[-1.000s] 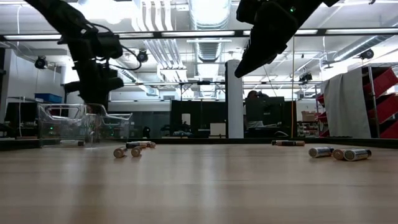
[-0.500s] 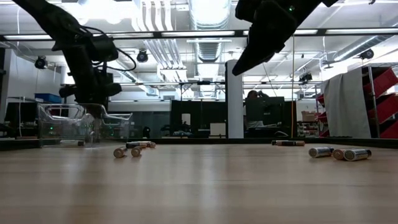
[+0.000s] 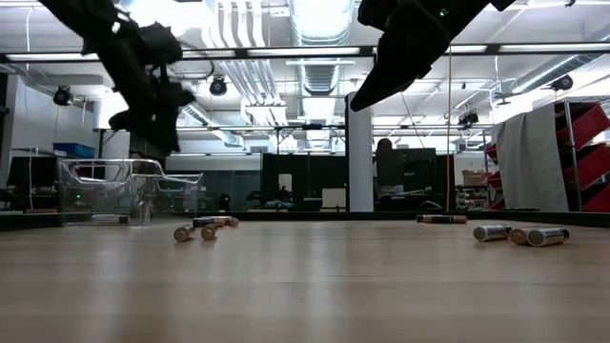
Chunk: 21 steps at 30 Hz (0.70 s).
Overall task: Sort batteries
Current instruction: Put the copper and black battery into the blue bin
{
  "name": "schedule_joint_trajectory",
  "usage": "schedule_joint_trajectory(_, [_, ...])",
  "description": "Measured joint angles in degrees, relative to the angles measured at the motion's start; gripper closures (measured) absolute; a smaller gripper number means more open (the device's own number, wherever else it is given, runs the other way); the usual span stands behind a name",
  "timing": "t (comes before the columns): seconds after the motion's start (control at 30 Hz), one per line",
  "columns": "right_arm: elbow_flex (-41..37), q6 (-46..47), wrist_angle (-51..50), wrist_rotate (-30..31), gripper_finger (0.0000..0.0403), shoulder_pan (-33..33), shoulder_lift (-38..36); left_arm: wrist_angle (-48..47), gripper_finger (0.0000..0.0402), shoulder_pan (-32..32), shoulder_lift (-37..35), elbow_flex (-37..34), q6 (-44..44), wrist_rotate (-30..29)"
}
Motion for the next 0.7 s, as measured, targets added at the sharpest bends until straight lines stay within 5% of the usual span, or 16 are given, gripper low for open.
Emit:
schedule_joint_trajectory(0.17, [0.0, 0.0, 0.0, 0.1, 0.0319, 0.0, 0.0, -1.7, 0.0308, -12.0, -4.9, 2.2, -2.1, -2.0])
schedule_joint_trajectory(0.5, [0.0, 0.5, 3.8, 0.1, 0.0334, 0.0, 1.1, -1.3, 0.0308, -41.4, -11.5, 2.2, -8.7, -29.6])
schedule_joint_trajectory(0.7, [-0.1, 3.2, 3.9, 0.1, 0.0330, 0.0, 1.7, -1.1, 0.0308, -49.7, -11.7, 2.1, -9.2, -34.2])
